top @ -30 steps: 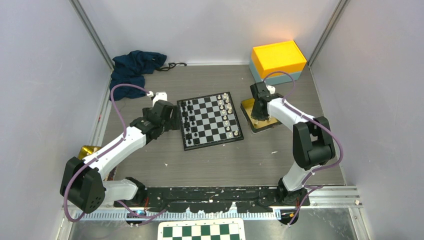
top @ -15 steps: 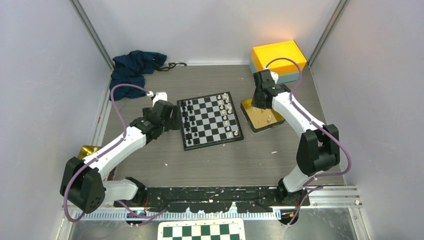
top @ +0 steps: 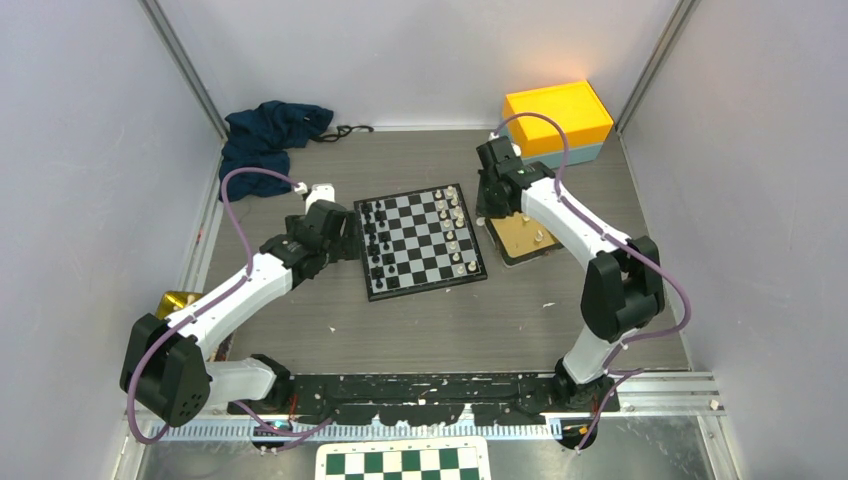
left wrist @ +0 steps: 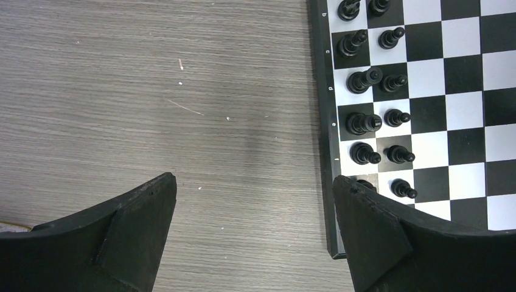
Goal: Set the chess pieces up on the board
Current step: Place the chess piece on the chessboard.
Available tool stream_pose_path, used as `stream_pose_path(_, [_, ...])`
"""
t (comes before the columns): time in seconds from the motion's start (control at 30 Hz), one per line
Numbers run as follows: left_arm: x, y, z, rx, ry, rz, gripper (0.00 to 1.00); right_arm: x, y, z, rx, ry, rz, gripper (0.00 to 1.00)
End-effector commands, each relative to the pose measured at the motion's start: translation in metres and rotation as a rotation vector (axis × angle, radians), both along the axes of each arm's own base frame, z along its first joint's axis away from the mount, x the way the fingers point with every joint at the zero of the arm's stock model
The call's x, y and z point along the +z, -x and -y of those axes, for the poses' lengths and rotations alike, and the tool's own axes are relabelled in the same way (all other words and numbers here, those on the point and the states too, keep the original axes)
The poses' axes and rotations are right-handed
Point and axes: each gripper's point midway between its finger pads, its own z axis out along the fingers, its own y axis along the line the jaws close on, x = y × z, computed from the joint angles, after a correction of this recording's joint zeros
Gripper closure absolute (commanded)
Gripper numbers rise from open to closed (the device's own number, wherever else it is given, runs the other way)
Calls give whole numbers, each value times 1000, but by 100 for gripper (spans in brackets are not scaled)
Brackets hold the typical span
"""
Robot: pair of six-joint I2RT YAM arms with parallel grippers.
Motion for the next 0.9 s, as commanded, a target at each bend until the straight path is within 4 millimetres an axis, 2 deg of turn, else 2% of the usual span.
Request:
stream_pose_path(0.0, [13,-6,5,-2,27,55,0,7,-4,-20,61,-20,8,98])
stream_pose_path(0.37, [11,-4,3,1,27,52,0,-17,-3,-42,129,-11,-9,98])
stream_pose_path(0.87, [11,-5,3,1,23,52,0,-49,-12,-47,158,24,-3,98])
